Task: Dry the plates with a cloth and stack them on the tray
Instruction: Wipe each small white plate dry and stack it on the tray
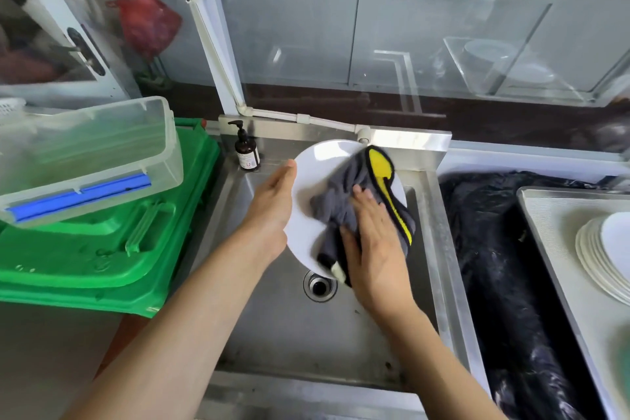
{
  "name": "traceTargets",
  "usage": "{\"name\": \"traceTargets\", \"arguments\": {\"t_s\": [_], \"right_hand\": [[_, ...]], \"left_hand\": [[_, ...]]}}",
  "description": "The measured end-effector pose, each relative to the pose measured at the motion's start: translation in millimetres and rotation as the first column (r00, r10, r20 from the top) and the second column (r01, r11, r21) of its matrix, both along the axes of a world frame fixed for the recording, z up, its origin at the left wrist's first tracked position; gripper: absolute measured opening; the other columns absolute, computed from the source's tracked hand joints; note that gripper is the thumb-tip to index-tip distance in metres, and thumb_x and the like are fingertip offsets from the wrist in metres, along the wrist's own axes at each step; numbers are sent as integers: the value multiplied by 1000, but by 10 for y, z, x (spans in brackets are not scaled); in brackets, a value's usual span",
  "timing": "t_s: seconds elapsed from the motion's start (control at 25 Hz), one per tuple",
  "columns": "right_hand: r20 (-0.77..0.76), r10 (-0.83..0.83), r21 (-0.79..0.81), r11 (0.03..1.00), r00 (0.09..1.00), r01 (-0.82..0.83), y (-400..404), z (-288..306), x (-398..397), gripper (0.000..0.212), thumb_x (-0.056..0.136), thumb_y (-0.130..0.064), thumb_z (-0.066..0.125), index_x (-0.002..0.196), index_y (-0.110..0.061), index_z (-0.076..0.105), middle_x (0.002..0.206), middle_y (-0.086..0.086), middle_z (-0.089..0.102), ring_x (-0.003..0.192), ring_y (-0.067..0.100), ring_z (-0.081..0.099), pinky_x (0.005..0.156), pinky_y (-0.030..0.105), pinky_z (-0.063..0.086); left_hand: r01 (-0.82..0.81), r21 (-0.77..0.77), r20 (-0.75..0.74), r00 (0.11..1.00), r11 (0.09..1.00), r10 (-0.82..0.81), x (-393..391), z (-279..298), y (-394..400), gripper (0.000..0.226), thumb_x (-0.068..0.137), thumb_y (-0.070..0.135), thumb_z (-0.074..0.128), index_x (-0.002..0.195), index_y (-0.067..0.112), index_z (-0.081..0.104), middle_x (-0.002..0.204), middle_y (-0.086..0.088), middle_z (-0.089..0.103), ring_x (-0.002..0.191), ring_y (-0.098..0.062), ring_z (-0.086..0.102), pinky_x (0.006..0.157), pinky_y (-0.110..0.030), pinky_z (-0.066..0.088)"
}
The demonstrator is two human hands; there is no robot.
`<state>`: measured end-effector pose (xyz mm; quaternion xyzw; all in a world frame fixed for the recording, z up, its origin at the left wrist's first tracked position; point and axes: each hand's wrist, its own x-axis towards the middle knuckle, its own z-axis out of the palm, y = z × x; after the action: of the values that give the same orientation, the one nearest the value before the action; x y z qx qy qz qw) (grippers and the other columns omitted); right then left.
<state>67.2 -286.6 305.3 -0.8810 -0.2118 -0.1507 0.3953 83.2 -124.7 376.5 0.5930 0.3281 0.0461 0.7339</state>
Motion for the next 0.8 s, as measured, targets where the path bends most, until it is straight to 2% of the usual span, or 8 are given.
{"name": "traceTargets", "arguments": {"t_s": [0.08, 0.12, 0.2, 0.28, 0.4, 0.52, 0.64, 0.8], "right_hand": [[-65, -92, 74, 993, 994, 96, 53, 125, 162, 48, 105, -15, 54, 151, -6, 46, 159, 8, 42, 151, 18, 31, 124, 48, 26], [-64, -96, 88, 991, 993, 101, 108, 151, 169, 48, 105, -15, 53, 151, -5, 45, 159, 10, 43, 151, 19, 31, 124, 49, 26], [1, -20, 48, 999, 1000, 20, 219, 122, 91, 48, 104, -17, 52, 150, -4, 46, 158, 10, 44, 151, 19, 31, 125, 46, 24], [81, 70, -26, 997, 994, -68, 230, 117, 99, 46, 105, -15, 54, 149, -4, 48, 158, 8, 44, 151, 20, 34, 126, 43, 22], [112, -8, -40, 999, 994, 13, 140, 260, 377, 46, 102, -8, 58, 147, -2, 50, 157, 10, 46, 150, 24, 37, 127, 39, 18], [103, -113, -38, 992, 988, 118, -27, 306, 538, 42, 105, -11, 55, 146, -2, 50, 155, 11, 48, 149, 24, 37, 127, 40, 18], [83, -121, -70, 989, 989, 127, -250, 150, 391, 44, 105, -12, 56, 147, -2, 50, 155, 11, 48, 150, 24, 36, 127, 42, 20], [24, -78, -59, 995, 997, 80, -254, -187, -100, 45, 105, -19, 52, 148, -4, 49, 155, 7, 47, 149, 23, 38, 126, 41, 21]], "left_hand": [[16, -6, -20, 1000, 1000, -16, -16, 7, -86, 39, 94, 55, 59, 128, 35, 64, 132, 8, 64, 126, -21, 57, 111, -46, 42], [6, 8, -15, 1000, 1000, -6, -11, 0, -130, 34, 96, 51, 58, 122, 32, 67, 124, 7, 68, 122, -19, 59, 107, -40, 45], [-1, -20, 1, 1000, 1000, 1, 8, -32, -203, 22, 103, 35, 54, 99, 24, 72, 96, 10, 75, 101, -11, 69, 84, -21, 52], [6, -78, 30, 1000, 997, -4, -14, -19, -247, 29, 104, 26, 52, 85, 21, 72, 74, 13, 75, 72, -2, 72, 60, -14, 52], [-75, 30, 11, 997, 997, 75, -38, -40, -225, 17, 103, 39, 53, 93, 31, 64, 80, 25, 65, 76, 2, 59, 77, -20, 46], [-126, 33, 13, 992, 992, 125, -17, 24, -188, 14, 98, 49, 56, 106, 37, 59, 96, 14, 65, 86, -6, 57, 87, -30, 46], [-113, 17, 27, 993, 993, 112, 33, 136, -97, 22, 98, 54, 53, 91, 35, 60, 83, 21, 59, 77, 0, 55, 79, -28, 49], [-115, 90, 34, 993, 989, 112, 102, 138, -22, 31, 101, 50, 50, 81, 29, 61, 83, 9, 61, 93, -22, 60, 100, -46, 51]]}}
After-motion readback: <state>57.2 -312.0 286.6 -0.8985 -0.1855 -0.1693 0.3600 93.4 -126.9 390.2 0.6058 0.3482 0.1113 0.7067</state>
